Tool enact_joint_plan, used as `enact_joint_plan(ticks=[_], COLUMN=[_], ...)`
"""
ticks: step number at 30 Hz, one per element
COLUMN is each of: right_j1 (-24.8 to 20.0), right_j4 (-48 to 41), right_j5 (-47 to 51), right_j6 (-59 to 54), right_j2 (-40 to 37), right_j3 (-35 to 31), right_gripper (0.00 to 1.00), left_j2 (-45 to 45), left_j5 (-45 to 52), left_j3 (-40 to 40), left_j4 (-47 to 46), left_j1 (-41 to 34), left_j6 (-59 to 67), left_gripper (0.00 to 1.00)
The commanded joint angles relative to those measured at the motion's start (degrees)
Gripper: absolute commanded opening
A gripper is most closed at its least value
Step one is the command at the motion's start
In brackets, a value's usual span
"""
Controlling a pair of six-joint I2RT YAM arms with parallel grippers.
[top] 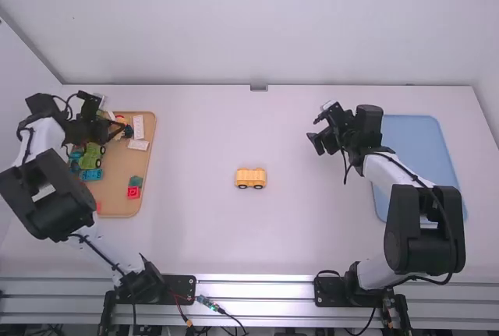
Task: Assemble lego blocks to make yellow taxi
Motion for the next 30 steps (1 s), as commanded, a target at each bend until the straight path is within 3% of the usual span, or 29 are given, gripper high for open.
enact_joint_plan(ticks=[1,6,12,17,22,25,30], right_j1=[0.6,1.0,0.7,0.2,0.9,2.4,5.3], right_j4=[0.1,0.1,-0.7,-2.0,1.1,4.3,5.4], right_j5=[-0.8,-0.7,-6.0,-19.5,-32.5,-34.7,-35.1], right_j6=[0.1,0.1,-1.4,-11.4,-17.1,-18.2,-19.2], right_j2=[-1.2,-1.2,-0.9,2.7,11.3,15.6,18.7], right_j3=[1.1,1.1,1.1,1.1,1.1,1.1,1.1], right_gripper=[0.99,0.99,0.99,0.99,0.99,0.99,0.99], left_j2=[0.8,0.6,0.3,0.3,0.3,0.2,-1.7], left_j5=[-5.8,-18.1,-18.3,-11.7,-4.4,-2.9,-8.3], left_j3=[1.8,1.6,1.6,1.5,0.9,-0.8,-6.0], left_j4=[-1.8,-1.4,-3.1,-6.8,-9.4,-8.0,-1.7], left_j1=[-7.0,-19.7,-32.1,-37.7,-41.1,-42.6,-45.8], left_j6=[-0.7,-0.6,4.7,14.5,23.9,25.5,20.7], left_gripper=[0.02,0.02,0.02,0.02,0.02,0.02,0.02])
